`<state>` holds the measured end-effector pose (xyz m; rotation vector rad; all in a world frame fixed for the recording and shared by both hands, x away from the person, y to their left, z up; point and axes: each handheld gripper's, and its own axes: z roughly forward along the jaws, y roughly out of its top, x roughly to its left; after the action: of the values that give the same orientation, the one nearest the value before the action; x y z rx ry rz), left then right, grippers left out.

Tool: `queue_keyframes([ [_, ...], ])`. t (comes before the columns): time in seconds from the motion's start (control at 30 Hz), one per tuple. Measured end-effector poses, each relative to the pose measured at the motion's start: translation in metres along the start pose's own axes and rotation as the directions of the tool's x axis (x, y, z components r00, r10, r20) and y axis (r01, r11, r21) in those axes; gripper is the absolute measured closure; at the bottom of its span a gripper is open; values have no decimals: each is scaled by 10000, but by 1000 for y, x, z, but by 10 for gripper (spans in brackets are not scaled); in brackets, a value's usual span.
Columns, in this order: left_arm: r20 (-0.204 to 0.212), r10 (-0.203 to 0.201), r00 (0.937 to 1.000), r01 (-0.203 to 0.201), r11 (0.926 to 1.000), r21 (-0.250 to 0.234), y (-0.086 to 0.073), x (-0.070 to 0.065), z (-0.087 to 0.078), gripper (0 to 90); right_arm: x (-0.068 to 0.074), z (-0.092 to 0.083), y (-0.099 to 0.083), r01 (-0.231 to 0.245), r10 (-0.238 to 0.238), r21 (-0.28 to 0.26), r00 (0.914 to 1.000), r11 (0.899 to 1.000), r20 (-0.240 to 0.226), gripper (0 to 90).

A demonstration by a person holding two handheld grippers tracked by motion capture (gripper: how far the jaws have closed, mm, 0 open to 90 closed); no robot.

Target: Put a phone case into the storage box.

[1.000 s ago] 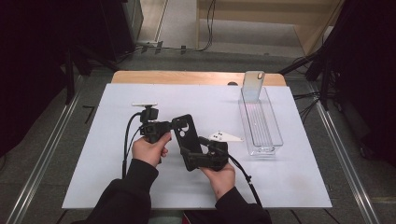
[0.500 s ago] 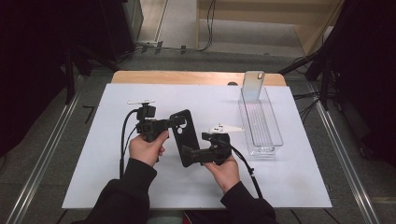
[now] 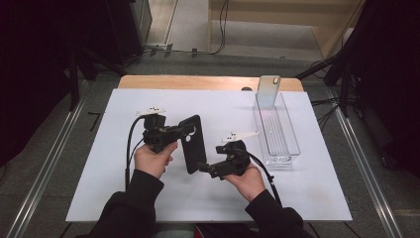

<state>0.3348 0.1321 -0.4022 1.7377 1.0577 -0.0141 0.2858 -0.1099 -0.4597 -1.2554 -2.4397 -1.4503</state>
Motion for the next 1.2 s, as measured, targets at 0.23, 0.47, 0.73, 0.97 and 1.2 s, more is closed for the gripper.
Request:
queue_keyframes([
  [0.23, 215, 668, 9975, -663, 9976, -220, -3, -2, 2, 820, -4, -5, -2, 662, -668, 299, 9976, 9974, 184, 0],
  [0.47, 368, 1426, 9891, -1409, 9890, -454, -6, -7, 3, 820, -2, -9, -2, 1028, -1037, 312, 9942, 9942, 277, 0],
  [0.73, 215, 1678, 9856, -1664, 9844, -577, -11, -17, 3, 820, -5, -22, 2, 914, -883, -273, 9912, 9954, 984, 0],
  [0.97, 276, 1644, 9860, -1626, 9850, -578, -16, -25, 9, 820, 0, -29, 6, 778, -661, -879, 9895, 9931, 1288, 0],
  [1.2, 399, 1510, 9877, -1488, 9875, -516, -21, -33, 13, 820, 9, -31, 11, 717, -524, -1254, 9871, 9895, 1515, 0],
])
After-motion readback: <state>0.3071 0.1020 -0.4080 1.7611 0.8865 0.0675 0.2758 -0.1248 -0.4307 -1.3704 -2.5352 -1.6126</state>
